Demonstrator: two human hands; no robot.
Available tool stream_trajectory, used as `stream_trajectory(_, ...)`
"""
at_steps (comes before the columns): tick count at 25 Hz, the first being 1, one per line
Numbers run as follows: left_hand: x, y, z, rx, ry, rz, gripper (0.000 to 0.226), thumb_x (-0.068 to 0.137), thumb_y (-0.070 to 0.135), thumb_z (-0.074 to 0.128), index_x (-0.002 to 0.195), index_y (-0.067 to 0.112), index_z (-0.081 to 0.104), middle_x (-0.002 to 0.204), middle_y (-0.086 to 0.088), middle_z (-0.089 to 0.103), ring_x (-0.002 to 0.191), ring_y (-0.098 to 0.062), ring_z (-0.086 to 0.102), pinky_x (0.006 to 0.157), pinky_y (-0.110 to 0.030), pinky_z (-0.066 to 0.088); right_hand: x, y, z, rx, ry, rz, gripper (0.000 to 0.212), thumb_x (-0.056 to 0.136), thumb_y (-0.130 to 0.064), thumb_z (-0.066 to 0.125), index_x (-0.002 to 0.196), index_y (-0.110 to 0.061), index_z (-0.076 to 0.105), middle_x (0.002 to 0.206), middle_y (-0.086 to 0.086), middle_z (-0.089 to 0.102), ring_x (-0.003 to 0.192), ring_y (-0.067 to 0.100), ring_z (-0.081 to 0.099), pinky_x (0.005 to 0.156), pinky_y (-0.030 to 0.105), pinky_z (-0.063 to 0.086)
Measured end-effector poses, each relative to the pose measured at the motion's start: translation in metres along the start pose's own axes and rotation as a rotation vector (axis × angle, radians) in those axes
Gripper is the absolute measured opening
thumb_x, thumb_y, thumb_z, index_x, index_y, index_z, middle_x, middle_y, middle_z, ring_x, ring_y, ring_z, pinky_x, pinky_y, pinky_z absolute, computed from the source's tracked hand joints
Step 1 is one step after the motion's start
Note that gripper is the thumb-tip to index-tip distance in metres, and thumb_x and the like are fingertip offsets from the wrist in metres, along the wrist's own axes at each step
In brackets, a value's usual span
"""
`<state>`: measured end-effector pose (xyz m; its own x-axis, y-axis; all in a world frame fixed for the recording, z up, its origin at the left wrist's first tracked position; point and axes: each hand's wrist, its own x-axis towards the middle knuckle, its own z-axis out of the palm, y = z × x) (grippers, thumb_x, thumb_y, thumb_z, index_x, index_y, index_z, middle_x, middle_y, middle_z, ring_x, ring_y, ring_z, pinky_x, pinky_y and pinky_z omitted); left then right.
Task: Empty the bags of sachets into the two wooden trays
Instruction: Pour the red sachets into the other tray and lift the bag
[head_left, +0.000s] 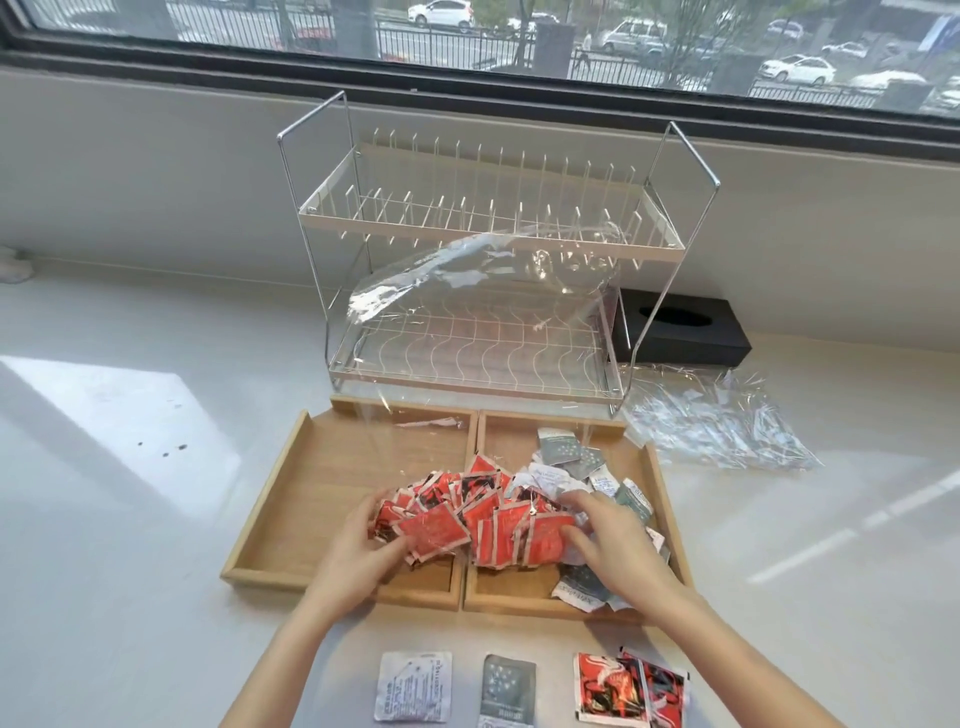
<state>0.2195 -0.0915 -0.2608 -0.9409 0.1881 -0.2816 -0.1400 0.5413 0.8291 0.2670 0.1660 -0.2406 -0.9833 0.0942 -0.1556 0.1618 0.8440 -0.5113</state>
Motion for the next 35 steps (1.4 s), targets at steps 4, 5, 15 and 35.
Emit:
stream_trajectory(4,-0.004,0.009,-0.004,-0.134,0.041,0.05,0.039,0.08,0.003,0.062,0.113,0.018,0.049,0.09,0.006,0.062,0.074,-0.01,0.06,0.057,-0.004,0.043,-0.001,-0.006,-0.01,0.096,0.089,-0.042,0.027,0.09,-0.017,0.052,0.116,-0.018,0.057,0.103,-0.005,0.056,0.093,0.015,0.055,0.078,0.024,0.036)
stream_trajectory(5,-0.007,0.011,-0.006,-0.154,0.047,0.066,0.037,0.081,0.003,0.061,0.111,0.021,0.049,0.091,0.007,0.062,0.079,-0.012,0.059,0.061,-0.004,0.043,-0.002,-0.007,-0.011,0.127,0.098,-0.057,0.025,0.09,-0.017,0.052,0.114,-0.018,0.058,0.102,-0.006,0.055,0.097,0.014,0.054,0.08,0.024,0.036)
stream_trajectory(15,-0.051,-0.008,-0.04,-0.218,0.335,-0.007,0.055,0.082,0.027,0.062,0.132,0.024,0.039,0.118,-0.004,0.056,0.101,-0.025,0.057,0.093,-0.042,0.044,-0.014,-0.057,0.01,0.424,-0.087,-0.002,0.013,0.097,-0.028,0.032,0.102,-0.031,0.044,0.08,0.01,0.062,0.048,0.011,0.063,0.042,0.019,0.048)
stream_trajectory(35,-0.072,-0.01,-0.064,-0.161,0.386,0.012,0.018,0.089,0.004,0.047,0.085,0.009,0.064,0.068,0.008,0.068,0.057,0.011,0.063,0.057,0.0,0.045,-0.016,-0.079,0.003,0.629,-0.074,0.056,0.019,0.091,-0.014,0.052,0.099,0.0,0.063,0.069,0.004,0.066,0.049,0.002,0.065,0.054,0.018,0.056)
